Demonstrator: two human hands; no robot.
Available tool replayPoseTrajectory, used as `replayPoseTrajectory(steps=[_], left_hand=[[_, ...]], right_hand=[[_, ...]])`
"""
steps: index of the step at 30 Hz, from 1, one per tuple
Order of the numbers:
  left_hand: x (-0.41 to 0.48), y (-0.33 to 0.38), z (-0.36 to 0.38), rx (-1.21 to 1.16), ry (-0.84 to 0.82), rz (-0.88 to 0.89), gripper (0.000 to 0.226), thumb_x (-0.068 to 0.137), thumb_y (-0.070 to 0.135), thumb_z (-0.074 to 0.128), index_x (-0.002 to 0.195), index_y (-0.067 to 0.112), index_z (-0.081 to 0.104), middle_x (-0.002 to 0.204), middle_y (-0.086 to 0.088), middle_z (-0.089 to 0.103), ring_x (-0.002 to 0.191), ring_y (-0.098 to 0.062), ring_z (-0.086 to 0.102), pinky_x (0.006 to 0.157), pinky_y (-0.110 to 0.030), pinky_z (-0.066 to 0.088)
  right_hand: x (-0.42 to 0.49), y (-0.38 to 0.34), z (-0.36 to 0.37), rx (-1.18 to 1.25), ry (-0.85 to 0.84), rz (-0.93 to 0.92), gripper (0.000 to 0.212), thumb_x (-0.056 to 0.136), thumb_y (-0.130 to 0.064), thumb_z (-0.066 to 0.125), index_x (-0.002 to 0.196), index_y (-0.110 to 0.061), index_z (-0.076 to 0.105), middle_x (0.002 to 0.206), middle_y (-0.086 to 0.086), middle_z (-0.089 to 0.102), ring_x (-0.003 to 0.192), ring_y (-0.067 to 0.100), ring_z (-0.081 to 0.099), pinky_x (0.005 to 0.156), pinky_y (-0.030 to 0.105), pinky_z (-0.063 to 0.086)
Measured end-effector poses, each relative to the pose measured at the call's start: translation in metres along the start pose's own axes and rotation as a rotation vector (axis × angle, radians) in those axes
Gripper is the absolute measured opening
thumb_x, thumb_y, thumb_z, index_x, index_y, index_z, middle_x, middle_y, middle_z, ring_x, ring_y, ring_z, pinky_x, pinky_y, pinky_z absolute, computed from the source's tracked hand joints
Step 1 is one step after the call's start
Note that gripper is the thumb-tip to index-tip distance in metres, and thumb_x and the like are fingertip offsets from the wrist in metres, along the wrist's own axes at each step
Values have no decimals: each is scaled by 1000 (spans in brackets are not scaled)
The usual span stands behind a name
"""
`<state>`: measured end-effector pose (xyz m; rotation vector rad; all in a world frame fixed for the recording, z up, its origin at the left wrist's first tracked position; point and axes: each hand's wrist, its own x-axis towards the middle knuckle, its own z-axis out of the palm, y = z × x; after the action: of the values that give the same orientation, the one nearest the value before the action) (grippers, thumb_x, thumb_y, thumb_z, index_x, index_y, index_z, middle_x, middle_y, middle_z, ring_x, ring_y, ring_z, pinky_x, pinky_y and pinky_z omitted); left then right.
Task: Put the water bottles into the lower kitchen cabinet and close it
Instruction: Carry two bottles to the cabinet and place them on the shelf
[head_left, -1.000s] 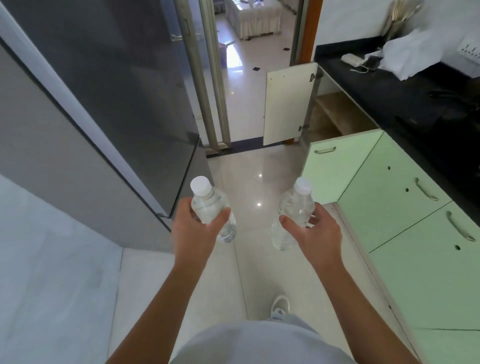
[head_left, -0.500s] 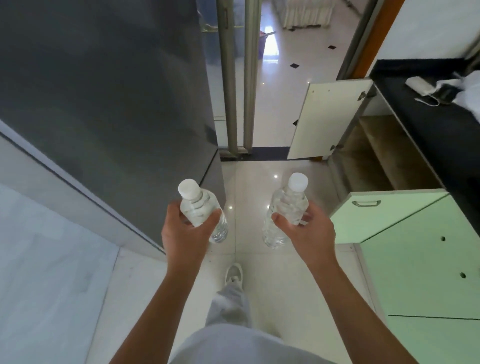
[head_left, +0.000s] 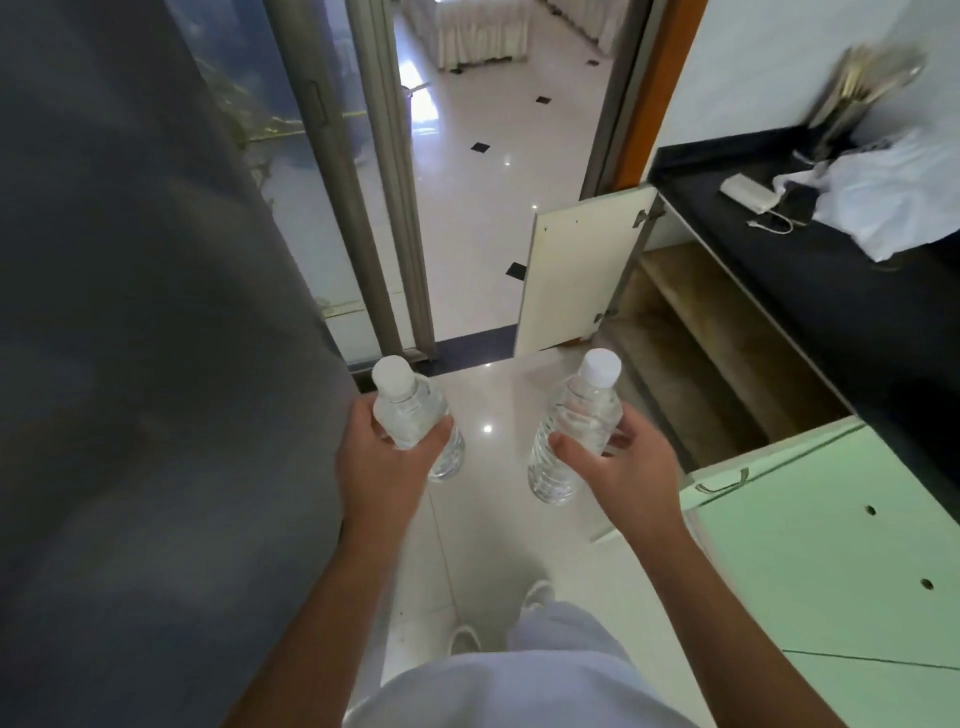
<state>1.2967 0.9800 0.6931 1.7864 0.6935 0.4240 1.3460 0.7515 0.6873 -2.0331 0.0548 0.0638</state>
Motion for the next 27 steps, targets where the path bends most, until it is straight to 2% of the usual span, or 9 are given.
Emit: replayPoseTrajectory(steps=[2, 5, 9, 12, 14, 19, 22, 25, 27], left_hand=[[29, 3, 17, 21, -32, 14, 53, 70, 27, 92, 113, 20, 62, 102, 9, 70, 91, -8, 69, 74, -23, 53], [75, 7, 42, 83, -86, 15, 52, 70, 29, 92, 112, 20, 63, 102, 8, 70, 91, -8, 69, 71, -18, 50], [140, 20, 75, 150, -99, 6, 53, 70, 33, 91, 113, 24, 62, 107, 9, 71, 97, -10, 68, 79, -26, 55], [186, 37, 96, 194, -88, 19, 53, 70, 32, 91, 113, 24, 61, 110, 6, 70, 99, -12, 68, 85, -35, 57], [215, 48, 110, 185, -99, 27, 53, 70, 31, 91, 113, 26, 60, 112, 7, 70, 102, -13, 68, 87, -35, 58], [272, 72, 156, 159, -162, 38, 55, 72, 27, 91, 117, 29, 59, 111, 11, 67, 101, -12, 67, 77, -20, 54], [302, 82, 197, 168, -268, 41, 54, 74, 25, 90, 118, 26, 59, 111, 8, 68, 100, -11, 66, 72, -17, 50], [330, 86, 244, 183, -393, 48, 52, 72, 27, 91, 115, 25, 61, 106, 7, 70, 96, -8, 68, 76, -24, 55], [347, 87, 280, 190, -492, 51, 52, 71, 32, 92, 112, 29, 61, 103, 11, 71, 90, 0, 69, 78, -27, 58]], right_hand=[[28, 5, 5, 8, 13, 34, 52, 69, -52, 84, 114, -35, 66, 101, -19, 73, 94, 4, 70, 80, 26, 56], [76, 14, 15, 5, 17, 59, 43, 69, -49, 85, 106, -38, 67, 94, -22, 73, 89, 1, 70, 76, 24, 56], [150, 20, 38, 27, 18, 77, 40, 70, -49, 86, 103, -39, 65, 90, -23, 71, 84, -2, 69, 73, 21, 56], [209, 15, 54, 61, -14, 89, 53, 66, -59, 82, 110, -37, 65, 98, -17, 72, 89, 2, 69, 78, 26, 57], [247, 7, 60, 98, -39, 80, 62, 61, -67, 78, 114, -39, 63, 103, -19, 71, 94, 5, 69, 81, 27, 56], [323, -14, 52, 111, 6, 74, 46, 65, -57, 85, 105, -44, 65, 93, -27, 71, 89, 0, 69, 77, 23, 57], [350, -15, 38, 129, 85, 129, 47, 55, -72, 80, 94, -51, 60, 84, -40, 66, 85, -2, 68, 73, 16, 52], [368, 0, 21, 115, 167, 232, 35, 66, -52, 86, 92, -48, 62, 85, -33, 68, 85, -3, 68, 74, 18, 50], [378, 10, 7, 79, 243, 301, 37, 68, -47, 88, 96, -44, 64, 90, -24, 71, 87, -1, 68, 77, 22, 51]])
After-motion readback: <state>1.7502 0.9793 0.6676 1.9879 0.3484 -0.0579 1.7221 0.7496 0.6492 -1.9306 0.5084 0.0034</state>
